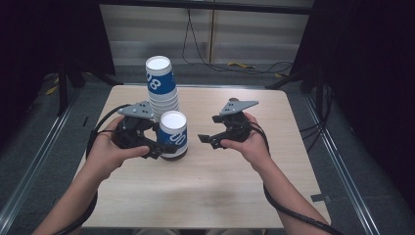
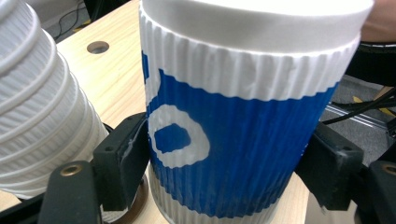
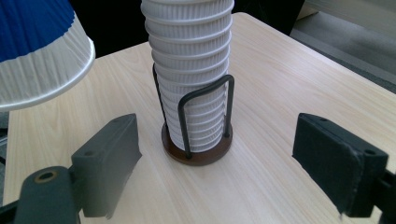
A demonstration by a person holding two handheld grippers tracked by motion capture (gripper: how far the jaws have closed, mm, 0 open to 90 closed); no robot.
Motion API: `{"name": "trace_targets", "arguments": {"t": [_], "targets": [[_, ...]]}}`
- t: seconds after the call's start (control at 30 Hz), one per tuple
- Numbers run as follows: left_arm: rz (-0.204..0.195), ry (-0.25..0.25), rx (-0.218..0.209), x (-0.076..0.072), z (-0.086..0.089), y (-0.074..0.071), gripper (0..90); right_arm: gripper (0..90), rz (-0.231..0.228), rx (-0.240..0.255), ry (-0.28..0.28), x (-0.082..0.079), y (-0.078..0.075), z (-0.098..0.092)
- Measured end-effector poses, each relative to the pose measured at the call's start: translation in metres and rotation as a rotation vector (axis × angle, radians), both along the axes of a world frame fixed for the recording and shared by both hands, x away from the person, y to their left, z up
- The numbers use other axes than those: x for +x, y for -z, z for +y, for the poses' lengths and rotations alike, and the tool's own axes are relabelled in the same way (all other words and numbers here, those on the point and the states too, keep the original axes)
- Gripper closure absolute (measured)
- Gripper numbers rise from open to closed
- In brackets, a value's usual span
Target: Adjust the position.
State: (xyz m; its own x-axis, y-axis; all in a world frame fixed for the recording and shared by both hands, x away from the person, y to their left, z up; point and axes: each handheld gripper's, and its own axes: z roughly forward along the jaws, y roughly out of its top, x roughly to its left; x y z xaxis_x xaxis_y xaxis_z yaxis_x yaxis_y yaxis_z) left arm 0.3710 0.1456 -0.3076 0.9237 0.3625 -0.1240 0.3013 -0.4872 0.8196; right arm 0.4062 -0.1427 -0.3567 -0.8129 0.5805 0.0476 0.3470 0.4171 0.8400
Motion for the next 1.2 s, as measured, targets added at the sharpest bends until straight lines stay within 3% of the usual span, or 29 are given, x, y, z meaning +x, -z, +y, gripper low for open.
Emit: {"name": "trace_targets", "arguments": {"t": [0.33, 0.77, 1.2], "targets": [[0.004, 0.016, 0.056, 0.001, -0.009, 0.007, 24.6, 14.1, 0.01, -0.012, -0.001, -0.002, 0.006, -0.004], [0.001, 0.026, 0.159, 0.001, -0.018, 0.013, 24.6, 14.1, 0.014, -0.027, -0.009, -0.006, 0.012, -0.009], [0.002, 0.07, 0.245, 0.001, -0.029, 0.016, 24.8, 14.1, 0.022, -0.028, -0.011, -0.009, 0.019, -0.016]]}}
